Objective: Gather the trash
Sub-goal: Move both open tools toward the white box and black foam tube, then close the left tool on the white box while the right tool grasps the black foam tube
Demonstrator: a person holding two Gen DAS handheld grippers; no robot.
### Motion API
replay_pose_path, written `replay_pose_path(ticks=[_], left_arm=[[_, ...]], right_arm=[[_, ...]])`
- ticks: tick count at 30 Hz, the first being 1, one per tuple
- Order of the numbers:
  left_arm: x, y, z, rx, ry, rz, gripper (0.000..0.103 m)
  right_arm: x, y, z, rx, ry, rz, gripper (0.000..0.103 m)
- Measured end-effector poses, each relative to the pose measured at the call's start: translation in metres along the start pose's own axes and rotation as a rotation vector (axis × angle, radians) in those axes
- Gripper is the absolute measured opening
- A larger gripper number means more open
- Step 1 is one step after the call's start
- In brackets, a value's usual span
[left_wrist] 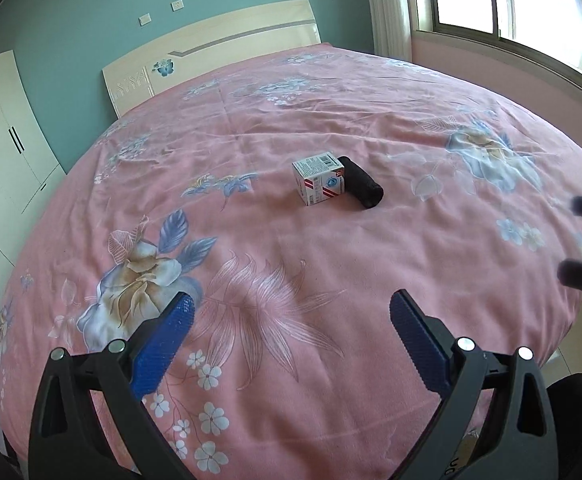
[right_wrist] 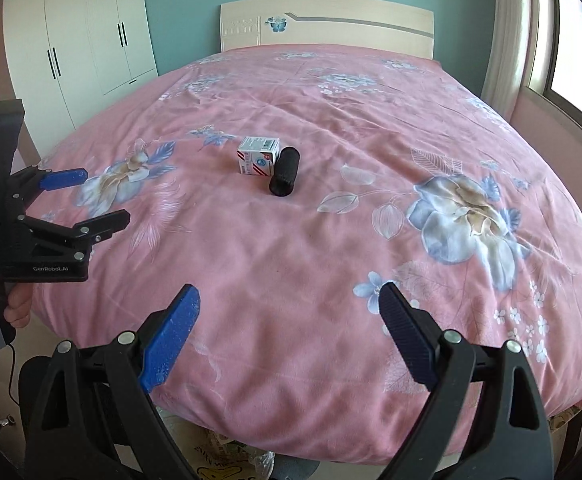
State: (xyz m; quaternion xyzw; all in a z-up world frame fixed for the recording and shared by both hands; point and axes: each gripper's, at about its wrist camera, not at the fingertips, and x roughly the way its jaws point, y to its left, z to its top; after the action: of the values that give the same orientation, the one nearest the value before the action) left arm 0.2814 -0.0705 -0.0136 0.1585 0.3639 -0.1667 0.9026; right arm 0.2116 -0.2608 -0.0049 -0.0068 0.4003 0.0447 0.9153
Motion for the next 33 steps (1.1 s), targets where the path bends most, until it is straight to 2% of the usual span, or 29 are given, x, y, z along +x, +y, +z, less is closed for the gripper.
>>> replay_pose_path(ticks=[3, 9, 19, 21, 33], left_arm=[[0.021, 0.002, 0.016, -0.031, 0.017, -0.030, 0.100], [0.064, -0.003, 0.047, -0.055, 0.042, -0.031, 0.100], [0.129, -0.012, 0.086, -0.066, 0.087, -0.062, 0.100], [0.138, -0.014, 0.094, -0.054, 0.092, -0.049, 0.100], [0.183, -0.011, 0.112, -0.045, 0.137, -0.044, 0.100]], right_arm=[[0.016, -0.006, 0.007, 0.004, 0.009, 0.014, 0.089], [0.052, -0.010, 0.027, -0.029, 0.025, 0.038, 0.089], [0.108, -0.022, 0.053, -0.051, 0.072, 0.045, 0.089], [0.117, -0.026, 0.056, -0.045, 0.081, 0.044, 0.089], [0.156, -0.035, 0.079, -0.039, 0.104, 0.052, 0.089]])
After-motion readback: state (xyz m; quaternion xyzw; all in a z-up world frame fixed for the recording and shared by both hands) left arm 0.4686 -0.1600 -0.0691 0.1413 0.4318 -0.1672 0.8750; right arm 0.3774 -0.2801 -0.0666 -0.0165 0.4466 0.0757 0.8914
